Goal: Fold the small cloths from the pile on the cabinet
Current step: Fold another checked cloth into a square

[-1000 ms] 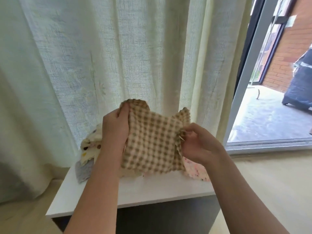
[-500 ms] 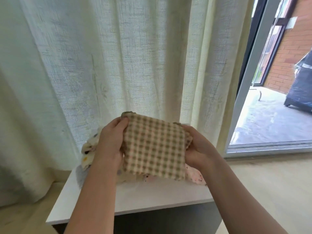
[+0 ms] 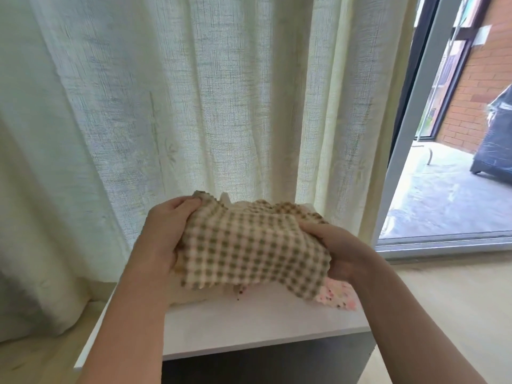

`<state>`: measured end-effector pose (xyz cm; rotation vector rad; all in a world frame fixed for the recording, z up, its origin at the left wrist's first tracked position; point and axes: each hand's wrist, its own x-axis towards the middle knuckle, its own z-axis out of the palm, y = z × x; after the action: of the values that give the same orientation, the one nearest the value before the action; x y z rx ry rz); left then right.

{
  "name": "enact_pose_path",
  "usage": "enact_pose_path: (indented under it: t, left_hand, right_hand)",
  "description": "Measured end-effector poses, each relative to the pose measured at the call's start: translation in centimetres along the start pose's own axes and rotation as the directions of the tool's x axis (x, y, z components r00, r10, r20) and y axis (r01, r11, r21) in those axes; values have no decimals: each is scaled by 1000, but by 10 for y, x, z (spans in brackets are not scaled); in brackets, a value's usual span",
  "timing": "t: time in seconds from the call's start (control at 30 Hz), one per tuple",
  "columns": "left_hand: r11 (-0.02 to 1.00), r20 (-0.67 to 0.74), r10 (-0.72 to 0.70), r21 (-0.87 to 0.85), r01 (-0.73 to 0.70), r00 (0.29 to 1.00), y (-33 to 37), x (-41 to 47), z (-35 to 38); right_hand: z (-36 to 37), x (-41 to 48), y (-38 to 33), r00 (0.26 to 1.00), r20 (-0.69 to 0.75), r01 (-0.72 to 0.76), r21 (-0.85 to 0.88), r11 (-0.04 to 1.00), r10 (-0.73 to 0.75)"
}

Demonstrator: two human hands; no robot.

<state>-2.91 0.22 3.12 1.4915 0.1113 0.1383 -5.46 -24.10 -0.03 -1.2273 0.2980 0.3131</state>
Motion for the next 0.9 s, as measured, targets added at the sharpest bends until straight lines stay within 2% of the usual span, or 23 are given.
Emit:
enact_pose_path:
  t: [0.03, 0.1, 0.2, 0.27, 0.33, 0.4, 0.53, 0.7, 0.77, 0.9]
  left_hand:
    - [998, 61, 2, -55, 2, 998, 3, -2, -2]
    - [984, 115, 139, -127, -124, 984, 10, -4, -9]
    - [902, 156, 429, -130, -412, 890, 13, -7, -21]
    - [872, 190, 488, -69, -484, 852, 9, -7, -24]
    - [859, 194, 496, 29, -511, 846, 5, -5, -23]
    - [852, 176, 506, 53, -521, 845, 4, -6, -19]
    - [906, 149, 423, -29, -423, 894, 5, -11, -14]
    - [955, 151, 289, -106, -275, 945, 6, -7, -19]
    - [942, 113, 336, -52, -333, 935, 4, -5, -21]
    - [860, 85, 508, 9, -511, 857, 4, -6, -21]
  right_hand:
    - [-4, -3, -5, 997, 10, 77, 12, 997, -77]
    - [-11, -15, -17, 958, 40, 283, 35, 958, -284]
    - [-18, -41, -32, 811, 88, 581, -4, 814, -579]
    - [-20, -50, -36, 739, 154, 672, -111, 732, -656]
    - [-24, -47, -35, 701, 197, 713, -173, 679, -686]
    - [-27, -41, -32, 694, 172, 719, -215, 660, -699]
    - [-30, -35, -28, 695, 94, 706, -279, 651, -713]
    - [-29, -37, -29, 639, 39, 740, -304, 600, -768]
    - [-29, -35, -28, 630, 36, 748, -299, 593, -776]
    - [-31, -31, -25, 631, -27, 735, -300, 608, -775]
